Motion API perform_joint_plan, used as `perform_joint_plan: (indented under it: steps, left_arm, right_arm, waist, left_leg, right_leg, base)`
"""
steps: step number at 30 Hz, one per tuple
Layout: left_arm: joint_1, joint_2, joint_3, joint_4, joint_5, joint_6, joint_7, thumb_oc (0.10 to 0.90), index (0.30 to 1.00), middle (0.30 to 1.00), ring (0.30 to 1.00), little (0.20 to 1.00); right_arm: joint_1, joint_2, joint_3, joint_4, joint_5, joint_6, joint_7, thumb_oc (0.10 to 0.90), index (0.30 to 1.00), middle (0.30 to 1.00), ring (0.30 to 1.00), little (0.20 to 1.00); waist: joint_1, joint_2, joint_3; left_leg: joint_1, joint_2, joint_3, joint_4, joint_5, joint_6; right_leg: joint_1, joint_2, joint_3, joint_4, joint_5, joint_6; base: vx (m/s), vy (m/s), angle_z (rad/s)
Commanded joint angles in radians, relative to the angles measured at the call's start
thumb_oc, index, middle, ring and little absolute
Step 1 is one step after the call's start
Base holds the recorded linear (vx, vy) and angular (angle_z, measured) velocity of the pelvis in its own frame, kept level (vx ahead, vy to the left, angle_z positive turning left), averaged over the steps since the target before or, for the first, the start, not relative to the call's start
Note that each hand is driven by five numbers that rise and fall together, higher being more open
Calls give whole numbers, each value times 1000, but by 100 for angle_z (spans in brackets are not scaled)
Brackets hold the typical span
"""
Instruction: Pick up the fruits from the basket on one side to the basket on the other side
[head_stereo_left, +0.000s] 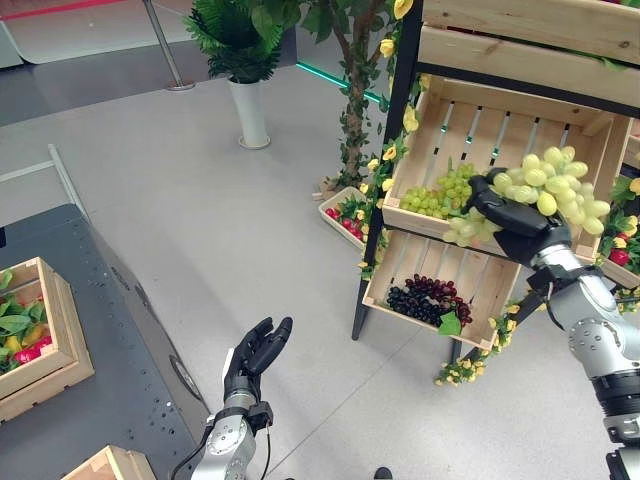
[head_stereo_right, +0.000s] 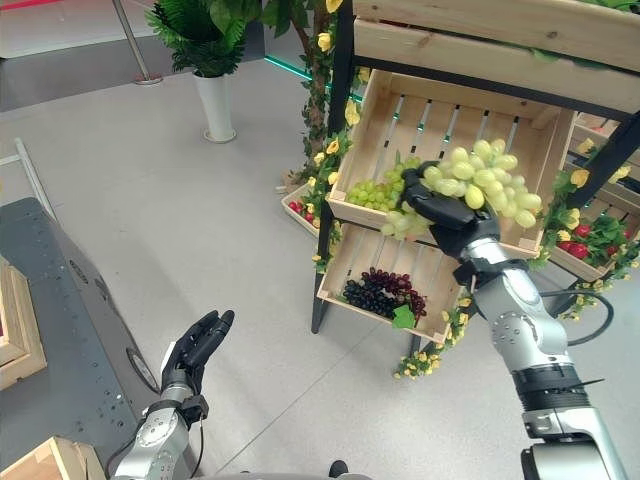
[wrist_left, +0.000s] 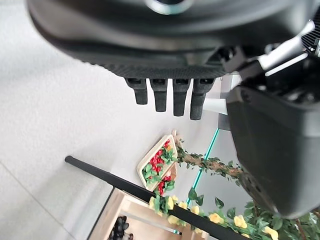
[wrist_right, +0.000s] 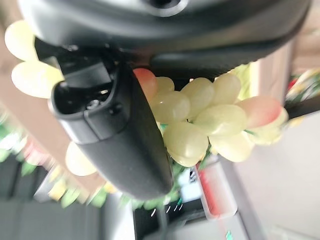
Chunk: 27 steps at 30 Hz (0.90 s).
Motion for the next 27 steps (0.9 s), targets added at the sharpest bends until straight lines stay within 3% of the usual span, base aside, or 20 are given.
perform_joint_plan:
  steps: [1,8,14,17,21,27]
  left_arm:
    - [-100,52,-50,-17,0,-80,-31,800,900,900,900,900]
    - [-89,75,-72,-30,-9,-84,-25,800,900,900,900,900]
    - [-91,83,-88,-24,-6,-95,-9,800,900,900,900,900]
    - [-91,81,-91,-21,-1,-102,-3,800,900,900,900,900]
    - [-89,77,-87,-7,-1,-115,2,800,900,900,900,900]
    - [-89,70,-86,-6,2,-123,5,800,900,900,900,900]
  right_arm:
    - [-283,-121,-83,102,125,-35,-1,400,300,300,300,300]
    - [-458,-217,3,416,80,74,-16,400,300,300,300,300]
    - [-583,-235,93,539,-9,82,-23,400,300,300,300,300]
    - [-625,-243,127,570,-99,85,-15,400,300,300,300,300]
    - [-703,-263,238,615,-295,136,48,400,300,300,300,300]
    - [-797,-249,381,667,-434,178,142,400,300,300,300,300]
  waist:
    - [38,-33,-47]
    - [73,-41,-47]
    - [93,-42,-40]
    - [95,-41,-40]
    - [102,-44,-41]
    - [116,-46,-36]
  left_leg:
    - [38,-38,-41,2,-167,0]
    - [32,-37,-56,2,-156,-8]
    - [30,-37,-67,2,-148,-9]
    - [28,-39,-73,2,-147,-9]
    - [22,-44,-82,2,-140,-11]
    - [12,-44,-90,2,-129,-12]
  right_leg:
    - [65,3,-27,3,-105,-11]
    - [72,8,-49,3,-108,-24]
    - [80,8,-64,3,-110,-33]
    - [81,9,-66,3,-111,-34]
    - [81,10,-71,3,-111,-36]
    - [79,8,-84,3,-111,-38]
  base:
    - [21,-24,11]
    - [12,-26,8]
    - [-6,-28,11]
    - [-5,-5,2]
    - [0,0,0]
    - [-27,-8,7]
